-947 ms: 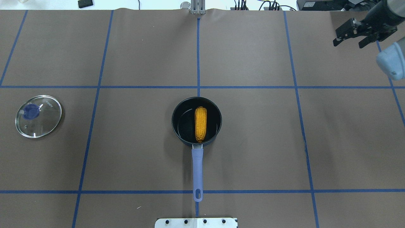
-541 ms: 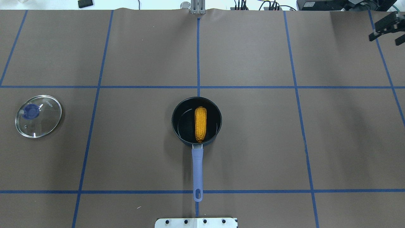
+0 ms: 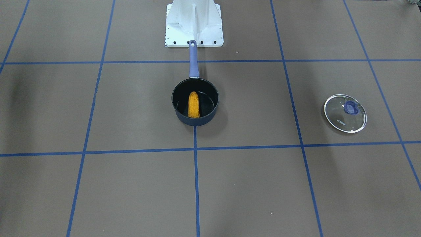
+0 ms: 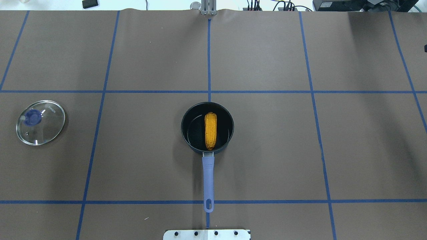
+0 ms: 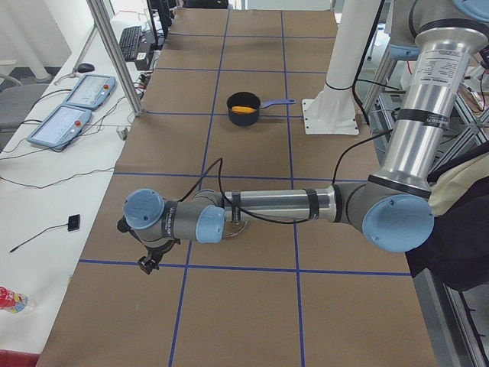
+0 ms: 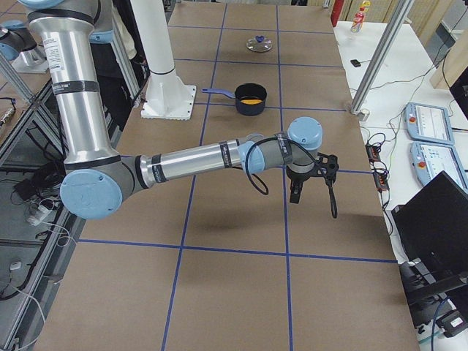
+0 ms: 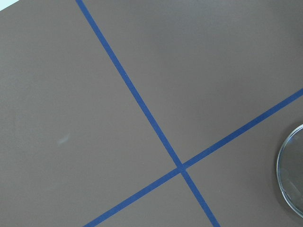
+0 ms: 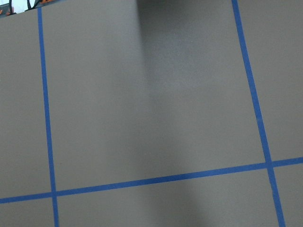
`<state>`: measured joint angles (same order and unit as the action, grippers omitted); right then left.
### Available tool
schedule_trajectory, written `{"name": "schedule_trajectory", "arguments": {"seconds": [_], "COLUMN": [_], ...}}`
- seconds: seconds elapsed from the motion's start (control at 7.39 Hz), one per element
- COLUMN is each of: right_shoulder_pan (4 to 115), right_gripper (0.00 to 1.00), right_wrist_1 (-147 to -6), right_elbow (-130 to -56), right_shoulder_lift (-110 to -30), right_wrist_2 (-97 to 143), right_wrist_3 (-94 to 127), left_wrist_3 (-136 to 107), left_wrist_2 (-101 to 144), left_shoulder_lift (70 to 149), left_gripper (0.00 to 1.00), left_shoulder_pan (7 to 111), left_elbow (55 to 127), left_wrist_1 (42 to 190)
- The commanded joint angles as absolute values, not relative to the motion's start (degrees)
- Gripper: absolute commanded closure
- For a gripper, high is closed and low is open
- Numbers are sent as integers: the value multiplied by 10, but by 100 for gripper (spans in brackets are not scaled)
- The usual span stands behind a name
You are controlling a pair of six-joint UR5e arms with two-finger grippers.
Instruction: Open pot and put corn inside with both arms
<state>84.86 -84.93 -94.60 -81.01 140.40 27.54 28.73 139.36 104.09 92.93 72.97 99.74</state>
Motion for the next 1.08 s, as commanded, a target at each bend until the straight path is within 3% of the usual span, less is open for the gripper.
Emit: {"name": "schedule_trajectory", "arguments": {"seconds": [0.0, 0.95], "right_shoulder_pan": [854, 866], "right_gripper": [0, 0], "right_wrist_1": [-839, -808], "right_elbow": [-947, -930], "right_shoulder_lift": [-844, -866], "right_wrist_2": [1401, 1387], "right_wrist_3": [272, 251], "left_wrist_3": [288, 286], "left_wrist_2": [1394, 1394], "left_shoulder_lift": [1036, 1034], "left_gripper": [4, 2], "left_shoulder_pan": [932, 931], "left_elbow": [731, 730], "left_wrist_1": [1002, 1003]}}
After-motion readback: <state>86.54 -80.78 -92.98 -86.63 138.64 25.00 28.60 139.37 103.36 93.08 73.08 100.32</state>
